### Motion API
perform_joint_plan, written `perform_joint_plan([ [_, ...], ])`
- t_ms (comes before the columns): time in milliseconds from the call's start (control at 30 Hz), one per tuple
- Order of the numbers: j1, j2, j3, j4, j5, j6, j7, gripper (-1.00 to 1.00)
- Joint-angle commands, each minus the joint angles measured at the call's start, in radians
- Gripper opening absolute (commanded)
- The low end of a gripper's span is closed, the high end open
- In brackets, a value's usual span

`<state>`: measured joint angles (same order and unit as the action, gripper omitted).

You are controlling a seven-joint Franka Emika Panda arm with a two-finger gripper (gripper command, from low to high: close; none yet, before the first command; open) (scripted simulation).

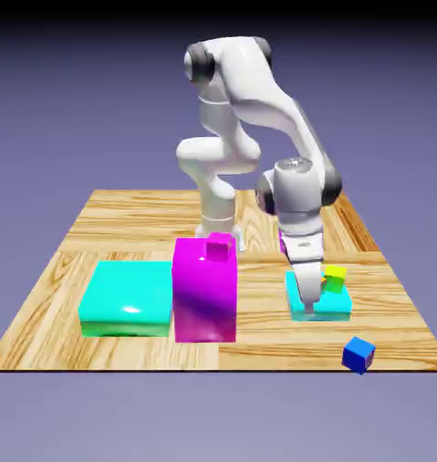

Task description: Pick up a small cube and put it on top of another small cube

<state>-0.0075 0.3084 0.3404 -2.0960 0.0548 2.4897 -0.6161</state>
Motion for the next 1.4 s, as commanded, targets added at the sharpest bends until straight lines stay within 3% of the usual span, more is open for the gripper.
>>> perform_joint_plan([
  [0, -0.001, 0.028, 0.011, 0.023, 0.002, -0.018, -0.044, 0.0],
  [467, -0.009, 0.422, 0.164, 0.343, 0.026, -0.263, -0.652, 0.0],
  [667, 0.04, 0.54, 0.137, 0.342, 0.005, -0.145, -0.658, 0.0],
  [700, 0.04, 0.54, 0.137, 0.342, 0.005, -0.145, -0.658, -1.0],
  [733, 0.04, 0.54, 0.137, 0.342, 0.005, -0.145, -0.658, -1.0],
  [833, -0.008, 0.431, 0.165, 0.347, 0.026, -0.262, -0.66, -1.0],
  [1367, 0.184, -0.149, -0.285, 0.005, 0.014, -0.291, -0.327, -1.0],
])
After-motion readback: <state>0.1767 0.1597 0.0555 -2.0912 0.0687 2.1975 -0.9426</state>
